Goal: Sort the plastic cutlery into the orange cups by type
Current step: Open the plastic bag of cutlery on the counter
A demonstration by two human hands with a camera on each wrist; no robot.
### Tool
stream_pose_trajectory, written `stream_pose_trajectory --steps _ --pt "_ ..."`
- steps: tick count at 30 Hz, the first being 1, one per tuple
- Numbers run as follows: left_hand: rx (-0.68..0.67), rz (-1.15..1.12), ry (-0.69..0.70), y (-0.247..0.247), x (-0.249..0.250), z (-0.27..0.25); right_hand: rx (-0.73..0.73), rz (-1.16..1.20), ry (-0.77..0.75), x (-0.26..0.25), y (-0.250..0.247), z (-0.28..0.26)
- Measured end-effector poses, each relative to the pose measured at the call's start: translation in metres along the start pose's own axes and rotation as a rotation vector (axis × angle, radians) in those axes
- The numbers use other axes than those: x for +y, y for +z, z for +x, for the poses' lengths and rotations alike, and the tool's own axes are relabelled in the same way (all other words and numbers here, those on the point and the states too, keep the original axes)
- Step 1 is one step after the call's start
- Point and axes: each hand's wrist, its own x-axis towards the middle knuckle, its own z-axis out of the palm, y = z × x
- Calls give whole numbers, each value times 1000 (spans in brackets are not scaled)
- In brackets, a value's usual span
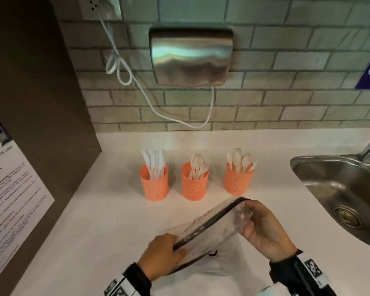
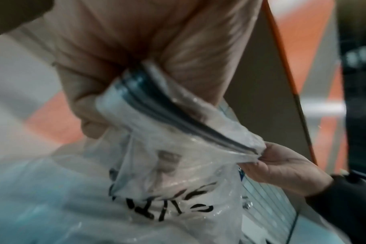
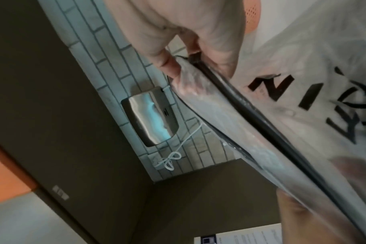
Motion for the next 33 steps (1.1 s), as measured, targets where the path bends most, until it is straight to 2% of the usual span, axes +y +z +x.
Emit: stream_pose_trajectory --steps 2,3,5,7,9,11,13,15,16,18,20,22,24,26,27,30,33 --pt "-58 -319 -47 3 -7 5 14 -97 5 2 5 -5" --pt "-35 -543 -100 1 -11 6 46 -216 -20 3 5 -8" --pt "19 -1073 -274 -8 -18 5 90 -616 -125 7 -1 -18" --pt "-11 -1592 -349 -21 -21 4 7 -967 -137 20 -7 -29" --pt "-92 -1835 -360 -25 -22 6 -172 -1174 -18 40 -13 -41" --pt "-127 -1898 -343 -20 -18 12 -250 -1280 25 55 -10 -50" --pt "-132 -1938 -312 -14 -12 15 -289 -1275 45 55 -5 -52" --pt "-135 -1943 -308 -13 -13 16 -286 -1170 100 43 -5 -49" --pt "-141 -1918 -310 -14 -14 15 -237 -1062 125 33 -7 -46" --pt "-184 -1640 -274 -13 -23 13 -97 -643 205 17 -15 -37" --pt "-284 -1168 -84 -12 -23 5 -37 -259 206 8 -24 -24" --pt "-412 -874 105 -11 -22 -2 11 -78 197 6 -27 -15" --pt "-512 -841 187 -14 -23 -5 20 -5 186 9 -23 -9" --pt "-564 -926 187 -13 -24 -4 55 58 179 12 -28 -2" --pt "-552 -1051 134 -11 -26 -1 63 79 192 12 -30 1" --pt "-413 -1619 -126 -6 -36 6 68 80 320 11 -36 5" --pt "-334 -1837 -180 0 -48 18 46 45 427 8 -42 7"
